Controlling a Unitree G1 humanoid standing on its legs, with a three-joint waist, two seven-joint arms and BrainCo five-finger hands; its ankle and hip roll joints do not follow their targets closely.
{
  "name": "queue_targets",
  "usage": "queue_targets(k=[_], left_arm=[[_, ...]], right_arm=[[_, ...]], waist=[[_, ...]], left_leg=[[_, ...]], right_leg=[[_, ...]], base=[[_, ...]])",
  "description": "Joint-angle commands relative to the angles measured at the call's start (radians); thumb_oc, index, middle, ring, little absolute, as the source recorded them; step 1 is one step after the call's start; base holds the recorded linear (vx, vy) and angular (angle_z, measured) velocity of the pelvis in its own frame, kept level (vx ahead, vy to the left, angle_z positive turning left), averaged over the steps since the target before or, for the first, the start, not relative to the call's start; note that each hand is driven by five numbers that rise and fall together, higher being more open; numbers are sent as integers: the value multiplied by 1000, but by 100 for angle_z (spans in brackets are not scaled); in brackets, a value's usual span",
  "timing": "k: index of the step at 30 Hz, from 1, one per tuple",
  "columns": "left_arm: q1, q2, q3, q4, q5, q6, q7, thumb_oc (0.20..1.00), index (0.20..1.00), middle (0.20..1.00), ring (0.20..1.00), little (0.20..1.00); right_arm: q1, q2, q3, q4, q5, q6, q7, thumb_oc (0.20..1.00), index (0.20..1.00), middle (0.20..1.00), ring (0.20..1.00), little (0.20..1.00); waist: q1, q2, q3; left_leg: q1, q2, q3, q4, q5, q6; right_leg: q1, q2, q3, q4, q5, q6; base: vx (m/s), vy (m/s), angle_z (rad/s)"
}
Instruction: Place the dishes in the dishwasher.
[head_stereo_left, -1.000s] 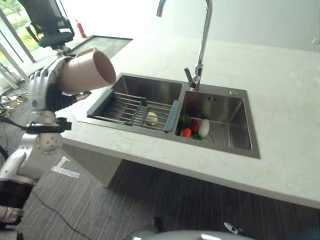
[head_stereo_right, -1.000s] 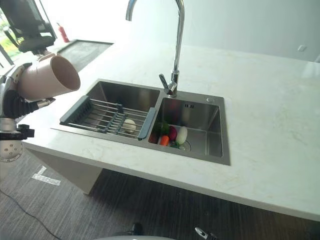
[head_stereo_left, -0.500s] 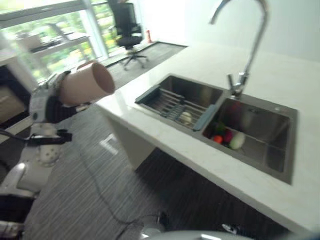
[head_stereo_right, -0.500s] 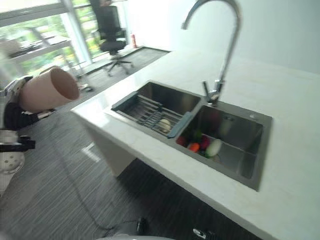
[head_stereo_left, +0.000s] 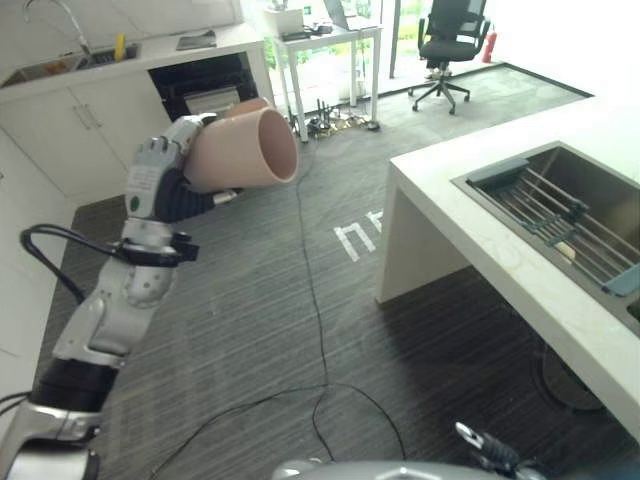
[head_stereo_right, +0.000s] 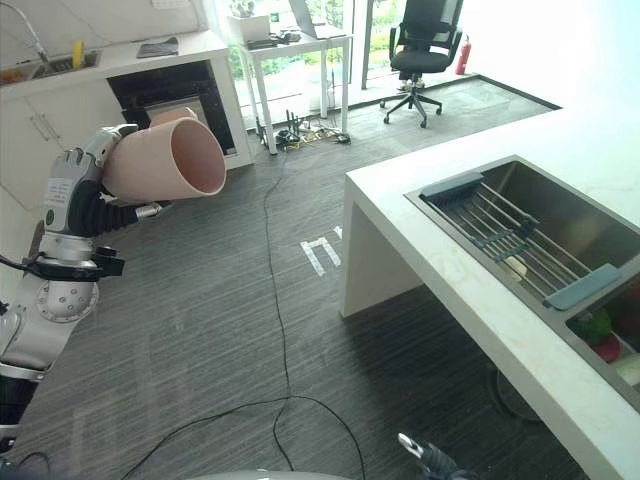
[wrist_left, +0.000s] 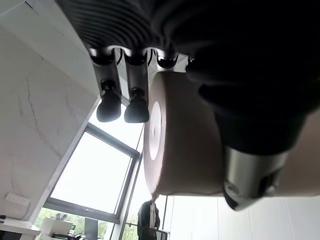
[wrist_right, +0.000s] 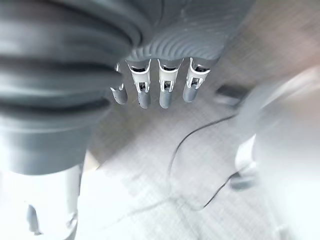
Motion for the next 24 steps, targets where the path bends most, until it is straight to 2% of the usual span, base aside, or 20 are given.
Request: queue_targets(k=[1, 2, 4, 5, 7, 10, 13, 15, 16, 20, 24], left_arm=[[-103, 36, -43, -17, 3, -17, -26, 200, 200, 200, 200, 200], [-182, 6, -148, 20, 11, -52, -31, 200, 200, 200, 200, 200], [-201, 1, -170, 30, 13, -48, -39, 200, 200, 200, 200, 200], [-224, 5, -189, 37, -2, -48, -52, 200, 200, 200, 200, 200], [-257, 8, -219, 52, -17, -46, -60, 200, 200, 200, 200, 200], [-244, -16, -225, 12, 12, -25, -87, 200, 200, 200, 200, 200], [-256, 9, -206, -34, -23, 0, -154, 200, 200, 200, 200, 200], [-265, 9, -209, -40, -33, 10, -163, 200, 200, 200, 200, 200], [-271, 5, -215, -36, -36, 13, -161, 200, 200, 200, 200, 200], [-276, -17, -208, 12, -18, 28, -135, 200, 200, 200, 200, 200], [-263, -39, -176, 42, 2, 73, -56, 200, 200, 200, 200, 200]], right_arm=[[-2, 3, 24, 18, 56, -23, -19, 1000, 1000, 1000, 1000, 1000], [8, 1, 26, 25, 67, -79, -19, 1000, 1000, 1000, 1000, 1000], [10, -6, 35, 20, 59, -88, -11, 1000, 1000, 1000, 1000, 1000], [12, -12, 42, 26, 65, -94, -8, 1000, 1000, 1000, 1000, 1000], [14, -18, 44, 39, 47, -93, 4, 1000, 1000, 1000, 1000, 1000], [1, -24, 61, 55, 71, -47, 10, 1000, 1000, 1000, 1000, 1000], [-4, -18, 56, 66, 130, -23, 8, 1000, 1000, 1000, 1000, 1000], [7, -22, 33, 57, 167, 1, 33, 1000, 1000, 1000, 1000, 1000], [13, -24, 26, 51, 172, 5, 37, 1000, 1000, 1000, 1000, 1000], [20, -17, 27, 68, 179, 13, 82, 1000, 1000, 1000, 1000, 1000], [32, -1, 41, 61, 178, 10, 88, 1000, 1000, 1000, 1000, 1000]], waist=[[-58, 10, -16], [-123, -2, -10], [-138, -7, -15], [-152, -10, -18], [-170, -17, -18], [-161, -30, -23], [-160, -30, -29], [-181, -26, -28], [-189, -24, -26], [-197, -19, -37], [-206, -15, -55]], left_leg=[[7, 52, -121, -2, -7, -19], [-16, 27, -225, -2, 21, 15], [-22, 21, -255, -5, 32, 14], [-21, 18, -274, -6, 31, 11], [-17, 16, -283, -2, 24, 12], [-21, 47, -240, 1, 28, -11], [-20, 69, -207, 23, 28, -30], [-8, 105, -129, 26, 38, -55], [-7, 113, -118, 24, 45, -62], [11, 105, -130, 7, 43, -65], [27, 103, -93, -9, 35, -68]], right_leg=[[-81, 94, 158, 14, 83, 14], [-101, 214, 358, -19, 35, -27], [-86, 240, 406, -70, 28, -37], [-75, 256, 450, -116, 21, -43], [-80, 262, 494, -130, 42, -35], [-34, 283, 468, -170, 11, -59], [8, 301, 448, -202, -1, -79], [28, 297, 410, -211, -5, -82], [31, 295, 407, -211, -5, -82], [46, 283, 399, -224, -3, -78], [54, 267, 385, -263, 21, -61]], base=[[117, 208, 158], [143, 120, 163], [133, 27, 330], [149, -51, 372], [178, -135, 116], [195, -229, 34], [192, -149, 28], [166, -27, 19], [67, 103, 53], [39, 86, 20], [-8, 63, -6]])
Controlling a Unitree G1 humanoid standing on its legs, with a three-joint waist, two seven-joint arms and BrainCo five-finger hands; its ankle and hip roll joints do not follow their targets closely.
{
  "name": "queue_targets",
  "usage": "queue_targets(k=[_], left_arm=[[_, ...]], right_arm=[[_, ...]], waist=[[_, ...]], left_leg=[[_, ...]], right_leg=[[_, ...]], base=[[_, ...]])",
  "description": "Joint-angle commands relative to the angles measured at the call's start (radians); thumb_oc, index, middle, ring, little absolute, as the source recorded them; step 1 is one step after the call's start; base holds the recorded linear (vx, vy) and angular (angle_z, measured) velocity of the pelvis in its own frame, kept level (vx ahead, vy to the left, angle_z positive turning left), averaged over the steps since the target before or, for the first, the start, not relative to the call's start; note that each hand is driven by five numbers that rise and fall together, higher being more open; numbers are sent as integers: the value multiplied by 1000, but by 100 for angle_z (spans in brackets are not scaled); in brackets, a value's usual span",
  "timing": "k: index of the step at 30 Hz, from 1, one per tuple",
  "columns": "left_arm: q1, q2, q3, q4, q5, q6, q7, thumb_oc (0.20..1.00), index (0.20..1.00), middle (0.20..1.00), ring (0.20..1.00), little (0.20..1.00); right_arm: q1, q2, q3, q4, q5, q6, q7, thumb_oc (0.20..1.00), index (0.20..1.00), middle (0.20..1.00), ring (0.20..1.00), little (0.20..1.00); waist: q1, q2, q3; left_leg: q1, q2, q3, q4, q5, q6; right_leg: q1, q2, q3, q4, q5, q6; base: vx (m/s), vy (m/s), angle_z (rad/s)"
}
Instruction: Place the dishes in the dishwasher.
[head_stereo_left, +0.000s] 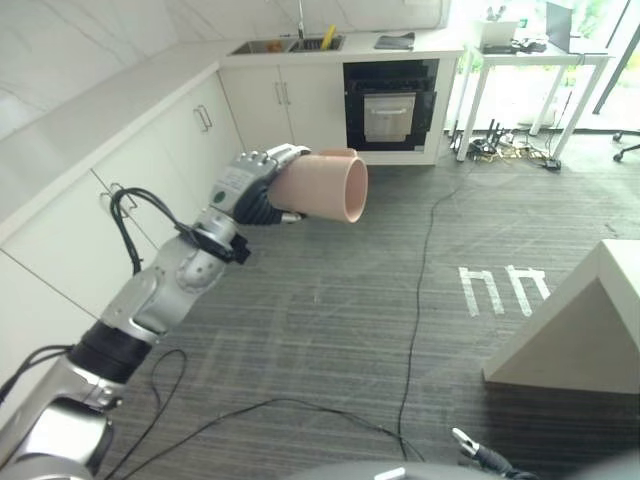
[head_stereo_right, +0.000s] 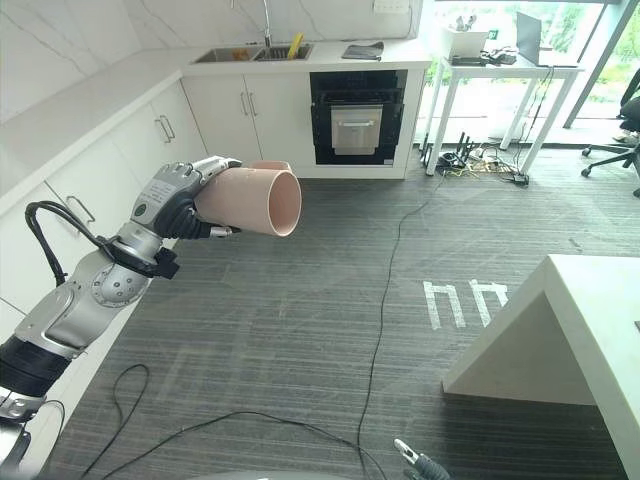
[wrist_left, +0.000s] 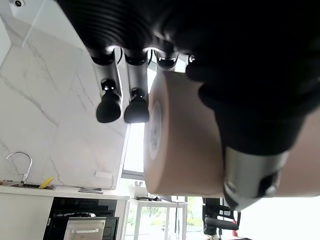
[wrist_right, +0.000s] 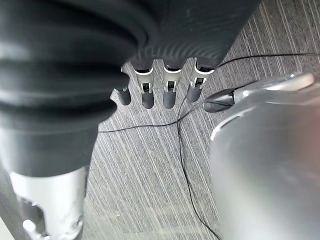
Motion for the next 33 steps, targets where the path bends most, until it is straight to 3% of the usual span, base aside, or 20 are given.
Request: queue_targets(k=[1, 5, 6, 8, 9, 12, 22, 26, 28, 29, 31, 33], left_arm=[[-58, -28, 111, 6, 16, 30, 101, 200, 200, 200, 200, 200], [-37, -44, 116, 11, 36, 37, 114, 200, 200, 200, 200, 200], [-57, -37, 82, 1, 61, 8, 45, 200, 200, 200, 200, 200], [-81, -25, 56, -2, 47, 24, 35, 200, 200, 200, 200, 200], [-106, 10, -15, 155, 80, 39, 78, 200, 200, 200, 200, 200], [-101, -1, -15, 123, 95, 72, 54, 200, 200, 200, 200, 200], [-89, 38, 32, 92, 73, 62, 37, 200, 200, 200, 200, 200], [-95, 53, 38, 100, 56, 63, 51, 200, 200, 200, 200, 200], [-99, 62, 36, 102, 40, 71, 71, 200, 200, 200, 200, 200], [-76, 67, 61, 115, 25, 43, 113, 200, 200, 200, 200, 200], [-63, 78, 91, 123, 17, 13, 105, 200, 200, 200, 200, 200], [-44, 75, 105, 117, 19, 3, 104, 200, 200, 200, 200, 200]], right_arm=[[-25, -9, 9, 19, 30, -2, 18, 1000, 1000, 1000, 1000, 1000], [-30, -4, 19, 13, 18, 5, 24, 1000, 1000, 1000, 1000, 1000], [-38, -8, 26, 12, 11, 13, 36, 1000, 1000, 1000, 1000, 1000], [-44, -15, 26, 23, -8, 19, 51, 1000, 1000, 1000, 1000, 1000], [-96, -39, 27, -40, -13, 41, 88, 1000, 1000, 1000, 1000, 1000], [-91, -47, 39, -80, -2, 50, 68, 1000, 1000, 1000, 1000, 1000], [-95, -30, 45, -29, -7, 36, 52, 1000, 1000, 1000, 1000, 1000], [-92, -22, 52, -17, -35, 33, 15, 1000, 1000, 1000, 1000, 1000], [-98, -23, 73, -29, -36, 40, 25, 1000, 1000, 1000, 1000, 1000], [-112, -43, 101, -50, -16, 35, 30, 1000, 1000, 1000, 1000, 1000], [-123, -50, 95, -31, -7, 20, 40, 1000, 1000, 1000, 1000, 1000], [-132, -56, 83, -27, -27, 19, 42, 1000, 1000, 1000, 1000, 1000]], waist=[[-7, -15, -46], [-6, -19, -48], [-14, -19, -48], [-17, -18, -53], [-12, -23, -25], [-9, -27, -39], [20, -23, -55], [16, -22, -55], [13, -30, -42], [41, -64, 25], [59, -59, 47], [71, -35, 53]], left_leg=[[5, 30, 92, 12, -25, -8], [11, 22, 107, 24, -40, 3], [18, 14, 114, 33, -58, 14], [18, 9, 118, 38, -66, 20], [23, -13, 89, 10, -67, 45], [13, -9, 83, 5, -63, 39], [1, 9, 85, 4, -46, 24], [0, 18, 74, 4, -42, 24], [-5, 26, 70, 74, -58, 26], [-168, 27, 37, 457, -53, 17], [-252, 28, 14, 456, 9, 4], [-270, 65, 30, 246, 94, -32]], right_leg=[[-64, -22, -26, 33, 41, 59], [-67, -29, -13, 25, 50, 64], [-69, -30, 6, 15, 62, 68], [-76, -30, 17, 15, 66, 70], [-115, -29, 29, 56, 75, 79], [-99, -7, 38, 25, 65, 65], [-69, -3, -6, 16, 47, 57], [-72, 21, 13, 46, 20, 41], [-84, 37, 37, 85, -2, 19], [-66, 33, 72, 106, 0, -18], [-54, 51, 93, 101, 5, -24], [-16, 66, 92, 86, -19, -17]], base=[[-2, 20, -16], [-1, 27, -17], [0, 24, -21], [6, 3, -11], [-16, -54, -8], [-29, -104, 3], [9, -49, 12], [74, -143, 17], [94, -290, 2], [82, -295, 13], [193, -96, -6], [397, 224, -30]])
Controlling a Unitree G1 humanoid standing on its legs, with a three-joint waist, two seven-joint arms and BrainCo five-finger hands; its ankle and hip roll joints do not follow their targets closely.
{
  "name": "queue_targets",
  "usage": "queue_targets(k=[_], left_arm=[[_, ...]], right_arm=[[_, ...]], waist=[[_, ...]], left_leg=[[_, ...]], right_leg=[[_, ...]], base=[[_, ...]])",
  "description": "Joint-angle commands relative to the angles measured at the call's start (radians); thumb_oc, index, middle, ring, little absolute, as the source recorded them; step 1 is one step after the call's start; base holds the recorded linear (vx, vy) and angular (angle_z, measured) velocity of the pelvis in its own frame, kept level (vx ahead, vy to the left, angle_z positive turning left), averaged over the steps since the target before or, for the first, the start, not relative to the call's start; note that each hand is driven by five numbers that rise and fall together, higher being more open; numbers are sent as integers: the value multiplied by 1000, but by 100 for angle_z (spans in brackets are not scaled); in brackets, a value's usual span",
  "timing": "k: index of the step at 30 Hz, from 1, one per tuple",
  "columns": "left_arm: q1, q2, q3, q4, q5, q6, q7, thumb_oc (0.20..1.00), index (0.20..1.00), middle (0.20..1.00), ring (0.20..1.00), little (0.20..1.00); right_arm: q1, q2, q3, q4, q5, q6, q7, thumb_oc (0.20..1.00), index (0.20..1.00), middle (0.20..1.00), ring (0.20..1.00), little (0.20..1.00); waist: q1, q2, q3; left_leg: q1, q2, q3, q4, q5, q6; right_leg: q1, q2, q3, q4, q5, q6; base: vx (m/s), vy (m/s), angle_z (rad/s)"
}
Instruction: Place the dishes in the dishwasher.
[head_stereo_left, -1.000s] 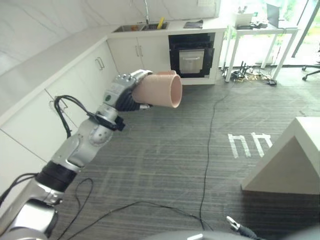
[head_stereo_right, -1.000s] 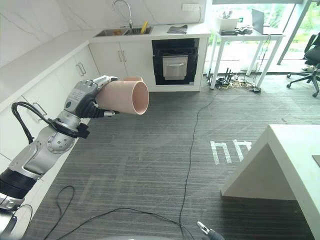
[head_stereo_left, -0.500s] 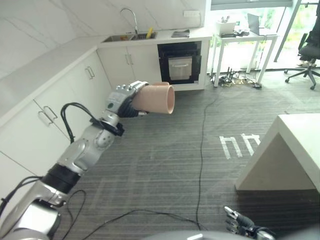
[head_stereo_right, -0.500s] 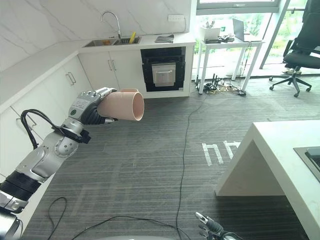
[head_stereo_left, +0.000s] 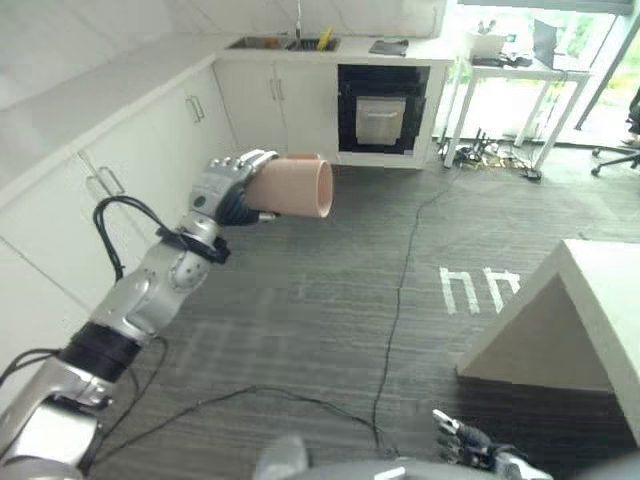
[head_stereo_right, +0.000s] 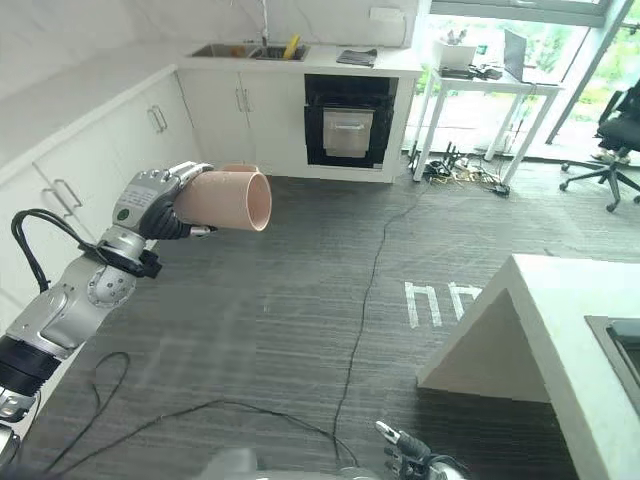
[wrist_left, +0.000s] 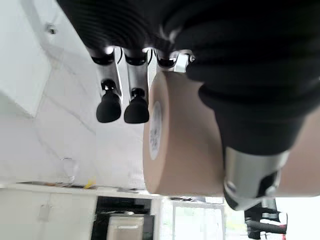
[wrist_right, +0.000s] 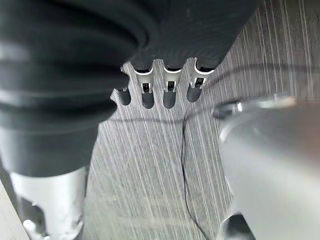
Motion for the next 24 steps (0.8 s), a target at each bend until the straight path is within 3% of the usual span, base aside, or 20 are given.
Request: queue_targets(k=[1, 3, 5, 8, 9, 10, 11, 12, 13, 14, 16, 17, 18, 21, 22, 23, 24], left_arm=[[-74, 4, 102, -36, -27, -23, 45, 200, 200, 200, 200, 200], [-74, -17, 99, -29, -14, -30, 40, 200, 200, 200, 200, 200], [-61, -33, 105, -16, 4, -49, 42, 200, 200, 200, 200, 200], [-26, -32, 116, -27, 37, -92, 32, 200, 200, 200, 200, 200], [-68, 1, 66, -12, 29, -111, 37, 200, 200, 200, 200, 200], [-105, 29, 9, 13, -5, -102, 55, 200, 200, 200, 200, 200], [-109, 29, -4, 9, -6, -101, 68, 200, 200, 200, 200, 200], [-129, 30, -3, -5, -8, -86, 55, 200, 200, 200, 200, 200], [-141, 27, -4, -10, -8, -70, 48, 200, 200, 200, 200, 200], [-160, 24, -13, -17, -10, -47, 43, 200, 200, 200, 200, 200], [-143, 16, -10, -34, 5, -40, 46, 200, 200, 200, 200, 200], [-95, -4, 15, -66, 14, -31, 37, 200, 200, 200, 200, 200], [-85, -12, 20, -72, 19, -27, 36, 200, 200, 200, 200, 200], [-60, -28, 43, -94, 29, -5, 39, 200, 200, 200, 200, 200], [-44, -31, 66, -109, 22, 6, 38, 200, 200, 200, 200, 200], [-23, -34, 103, -131, 2, -9, 16, 200, 200, 200, 200, 200], [-7, -34, 129, -131, 8, -39, 4, 200, 200, 200, 200, 200]], right_arm=[[-24, -45, 0, -39, 1, -29, 9, 1000, 1000, 1000, 1000, 1000], [-8, -51, -8, -37, 7, -29, 8, 1000, 1000, 1000, 1000, 1000], [4, -46, -15, -23, -7, -37, 10, 1000, 1000, 1000, 1000, 1000], [17, -6, -16, -5, 13, -56, -19, 1000, 1000, 1000, 1000, 1000], [37, 21, -20, -41, 52, -82, -54, 1000, 1000, 1000, 1000, 1000], [30, 36, -27, -33, 60, -96, -57, 1000, 1000, 1000, 1000, 1000], [31, 38, -30, -29, 48, -113, -51, 1000, 1000, 1000, 1000, 1000], [42, 26, -38, -43, 36, -116, -38, 1000, 1000, 1000, 1000, 1000], [42, 22, -38, -42, 33, -116, -31, 1000, 1000, 1000, 1000, 1000], [36, 18, -42, -31, 24, -117, -20, 1000, 1000, 1000, 1000, 1000], [19, 17, -47, -8, 16, -103, -15, 1000, 1000, 1000, 1000, 1000], [4, 7, -45, 8, 7, -44, -34, 1000, 1000, 1000, 1000, 1000], [2, 4, -44, 16, 5, -33, -38, 1000, 1000, 1000, 1000, 1000], [1, -6, -39, 50, -52, 8, -35, 1000, 1000, 1000, 1000, 1000], [4, -19, -28, 64, -79, 4, -29, 1000, 1000, 1000, 1000, 1000], [21, -41, -39, 69, -62, -13, -27, 1000, 1000, 1000, 1000, 1000], [28, -39, -51, 67, -60, -29, -11, 1000, 1000, 1000, 1000, 1000]], waist=[[-20, 68, 15], [-21, 73, 11], [-21, 76, -1], [8, 72, -31], [-25, 75, -27], [-38, 96, -23], [-61, 96, -16], [-95, 87, -3], [-110, 83, 4], [-132, 68, 15], [-133, 62, 14], [-133, 73, -12], [-134, 77, -19], [-121, 89, -32], [-117, 86, -29], [-97, 69, -2], [-72, 68, 21]], left_leg=[[162, 26, 43, -375, 157, 6], [139, 43, 50, -408, 200, -17], [161, 34, 70, -425, 167, -6], [222, -45, 25, -424, 81, 66], [293, -111, -2, -424, 11, 151], [341, -121, 14, -426, -20, 176], [382, -136, 9, -433, -40, 181], [440, -148, -7, -446, -74, 181], [466, -148, -12, -451, -93, 180], [508, -154, -24, -449, -138, 179], [553, -146, -19, -442, -181, 174], [584, -123, -14, -428, -197, 160], [587, -115, -10, -417, -198, 153], [551, -73, 5, -261, -96, 99], [512, -48, 20, -69, -16, 60], [351, 3, 29, 202, 43, 25], [245, -18, 18, 167, 24, 51]], right_leg=[[121, 23, 18, -108, 80, 83], [135, 19, 10, -112, 73, 84], [137, 3, -5, -97, 59, 93], [165, -26, -6, -10, 2, 119], [41, -56, 8, 357, 150, 203], [-81, -62, -37, 502, 204, 212], [-131, -34, -36, 431, 195, 202], [-183, -54, -61, 252, 210, 194], [-205, -75, -68, 180, 239, 198], [-243, -119, -59, 56, 321, 225], [-243, -137, -67, -19, 347, 239], [-210, -101, -60, -18, 292, 208], [-203, -89, -60, -13, 277, 196], [-157, -48, -77, -11, 221, 141], [-132, -28, -80, -4, 180, 106], [-71, -13, -81, 5, 135, 59], [-25, 1, -66, 5, 112, 50]], base=[[409, 274, -15], [396, 310, -4], [400, 334, 3], [486, 433, -23], [723, 648, -50], [728, 539, 30], [698, 152, 52], [577, -55, 80], [630, -178, 61], [498, -184, 56], [635, -306, 44], [624, -360, -19], [555, -354, -56], [375, -313, 16], [551, -558, -12], [652, -514, 38], [541, -307, 65]])
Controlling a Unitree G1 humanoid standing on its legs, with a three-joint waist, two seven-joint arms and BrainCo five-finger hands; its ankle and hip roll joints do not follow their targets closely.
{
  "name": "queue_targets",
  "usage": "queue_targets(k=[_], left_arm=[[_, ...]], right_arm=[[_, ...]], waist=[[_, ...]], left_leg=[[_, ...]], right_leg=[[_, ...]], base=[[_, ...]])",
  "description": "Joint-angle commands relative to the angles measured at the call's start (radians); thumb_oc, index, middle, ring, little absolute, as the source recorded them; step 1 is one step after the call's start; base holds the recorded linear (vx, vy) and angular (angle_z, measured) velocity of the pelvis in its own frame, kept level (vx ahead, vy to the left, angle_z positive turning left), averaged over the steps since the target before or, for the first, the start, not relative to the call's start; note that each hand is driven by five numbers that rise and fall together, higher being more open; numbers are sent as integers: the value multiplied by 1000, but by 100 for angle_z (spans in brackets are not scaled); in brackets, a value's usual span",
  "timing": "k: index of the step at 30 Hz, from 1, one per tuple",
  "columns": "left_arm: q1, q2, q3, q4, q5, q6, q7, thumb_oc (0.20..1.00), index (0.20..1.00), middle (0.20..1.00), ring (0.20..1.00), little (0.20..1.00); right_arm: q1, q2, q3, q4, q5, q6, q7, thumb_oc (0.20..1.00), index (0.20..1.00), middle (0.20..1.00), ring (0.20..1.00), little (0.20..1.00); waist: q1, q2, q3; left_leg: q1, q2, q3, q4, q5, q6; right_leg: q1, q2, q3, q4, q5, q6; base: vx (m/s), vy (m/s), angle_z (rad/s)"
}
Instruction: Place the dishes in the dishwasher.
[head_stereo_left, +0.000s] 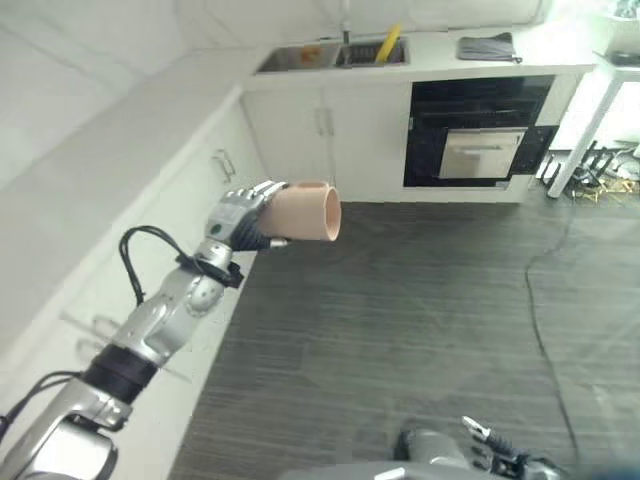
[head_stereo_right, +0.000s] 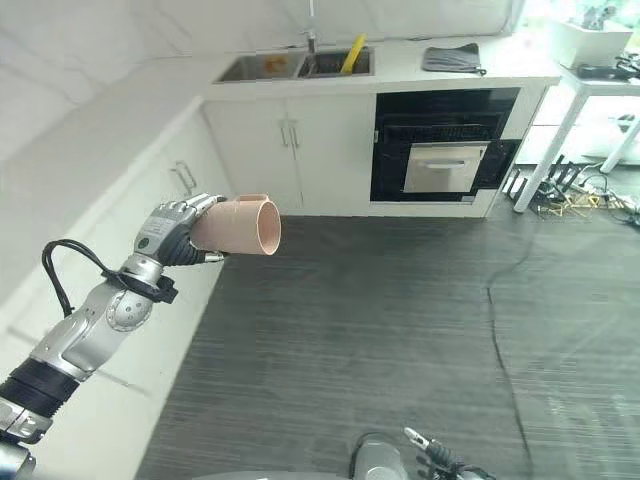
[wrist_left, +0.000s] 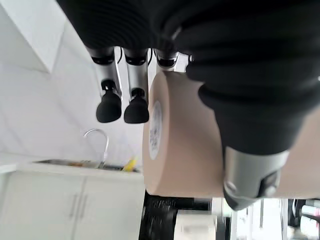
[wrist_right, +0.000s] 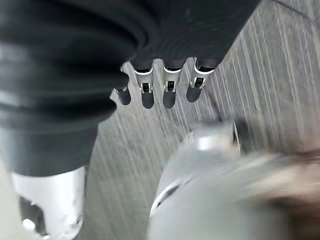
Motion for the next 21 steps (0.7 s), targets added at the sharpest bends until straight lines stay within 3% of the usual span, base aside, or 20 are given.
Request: queue_targets(k=[1, 3, 4, 6, 8, 10, 12, 21], left_arm=[[-45, 48, 102, -7, -15, -54, 16, 200, 200, 200, 200, 200], [-40, 43, 108, -4, -10, -58, 21, 200, 200, 200, 200, 200], [-41, 37, 106, -6, -8, -50, 14, 200, 200, 200, 200, 200], [-42, 24, 95, -3, 3, -51, 12, 200, 200, 200, 200, 200], [-35, 18, 96, 6, 8, -57, 16, 200, 200, 200, 200, 200], [-14, 24, 100, 22, 25, -86, 21, 200, 200, 200, 200, 200], [-33, 50, 88, 33, 11, -102, 16, 200, 200, 200, 200, 200], [-108, 91, 24, 81, -21, -102, 31, 200, 200, 200, 200, 200]], right_arm=[[-31, -29, 11, 44, -23, -35, 12, 1000, 1000, 1000, 1000, 1000], [-43, -28, 6, 43, -40, -33, 14, 1000, 1000, 1000, 1000, 1000], [-50, -30, 10, 42, -35, -26, 15, 1000, 1000, 1000, 1000, 1000], [-56, -28, 19, 43, -31, -24, 15, 1000, 1000, 1000, 1000, 1000], [-53, -24, 25, 44, -39, -32, 13, 1000, 1000, 1000, 1000, 1000], [-38, -5, 30, 42, -46, -34, 9, 1000, 1000, 1000, 1000, 1000], [-28, 11, 42, 31, -36, -40, -7, 1000, 1000, 1000, 1000, 1000], [-21, 32, 55, 28, -35, -28, -37, 1000, 1000, 1000, 1000, 1000]], waist=[[26, 77, 0], [34, 76, 4], [49, 78, 4], [70, 81, -6], [79, 82, -10], [94, 82, -35], [92, 92, -43], [79, 119, -44]], left_leg=[[120, 11, 9, -426, -223, 192], [121, 22, 39, -595, -218, 192], [109, 8, 11, -739, -198, 183], [85, 17, -15, -893, -132, 155], [69, 17, -18, -909, -121, 149], [119, -18, -13, -930, -178, 188], [167, -32, -29, -952, -204, 208], [251, -47, -42, -1025, -228, 232]], right_leg=[[156, -58, 112, -182, 204, 279], [189, -47, 133, -195, 186, 292], [227, -36, 164, -214, 172, 302], [268, -34, 187, -245, 169, 311], [289, -39, 192, -255, 161, 314], [297, -70, 166, -239, 142, 337], [271, -78, 132, -201, 132, 339], [187, -102, 58, -140, 139, 356]], base=[[407, -13, 41], [362, 112, -115], [458, 188, -112], [461, 187, -72], [380, 194, -145], [429, 247, -143], [213, 117, -41], [55, 56, 48]])
